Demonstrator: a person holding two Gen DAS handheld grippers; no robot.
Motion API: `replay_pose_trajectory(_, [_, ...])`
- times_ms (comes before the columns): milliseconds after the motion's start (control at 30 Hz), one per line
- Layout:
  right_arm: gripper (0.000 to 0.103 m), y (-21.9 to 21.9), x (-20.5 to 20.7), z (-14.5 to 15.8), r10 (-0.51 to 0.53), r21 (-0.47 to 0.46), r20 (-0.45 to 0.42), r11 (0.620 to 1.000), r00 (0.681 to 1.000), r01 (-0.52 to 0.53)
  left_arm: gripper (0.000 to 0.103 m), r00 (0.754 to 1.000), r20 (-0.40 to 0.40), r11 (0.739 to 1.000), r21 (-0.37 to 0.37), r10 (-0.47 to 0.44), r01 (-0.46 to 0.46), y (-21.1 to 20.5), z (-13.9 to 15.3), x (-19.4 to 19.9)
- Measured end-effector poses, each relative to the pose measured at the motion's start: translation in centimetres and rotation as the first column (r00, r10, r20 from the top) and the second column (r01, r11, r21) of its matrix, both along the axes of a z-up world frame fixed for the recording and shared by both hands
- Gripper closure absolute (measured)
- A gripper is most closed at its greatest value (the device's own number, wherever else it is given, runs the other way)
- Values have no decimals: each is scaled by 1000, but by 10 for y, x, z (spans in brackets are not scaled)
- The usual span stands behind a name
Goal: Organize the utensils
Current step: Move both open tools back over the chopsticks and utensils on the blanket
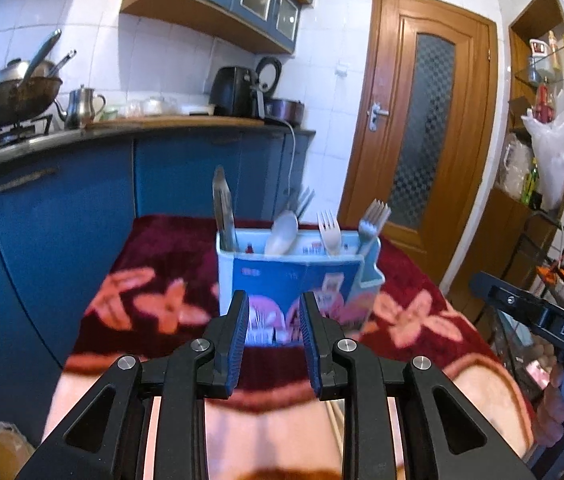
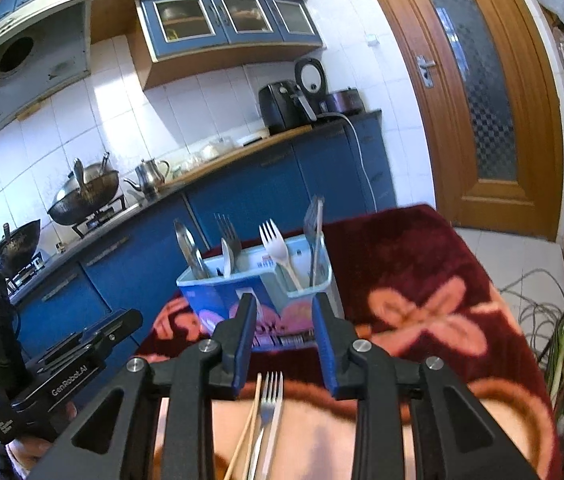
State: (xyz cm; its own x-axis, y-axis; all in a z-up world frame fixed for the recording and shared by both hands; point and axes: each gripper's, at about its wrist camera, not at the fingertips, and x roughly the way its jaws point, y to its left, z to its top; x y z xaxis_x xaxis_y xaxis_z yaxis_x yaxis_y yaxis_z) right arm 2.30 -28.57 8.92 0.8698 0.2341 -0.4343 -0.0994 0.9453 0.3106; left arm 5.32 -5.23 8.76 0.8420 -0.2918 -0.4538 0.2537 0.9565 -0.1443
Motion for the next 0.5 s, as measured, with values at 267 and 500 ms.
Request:
replay_pose_trajectory(267, [69, -7, -12, -30, -18, -3, -82, 1000, 996, 18, 72, 992, -121, 998, 45, -37, 43, -16, -27, -5])
replay_pose_trajectory(500, [67, -19, -19, -52, -43, -13, -140, 999, 989, 41, 72, 974, -216, 993, 82, -67, 87, -32, -52, -7])
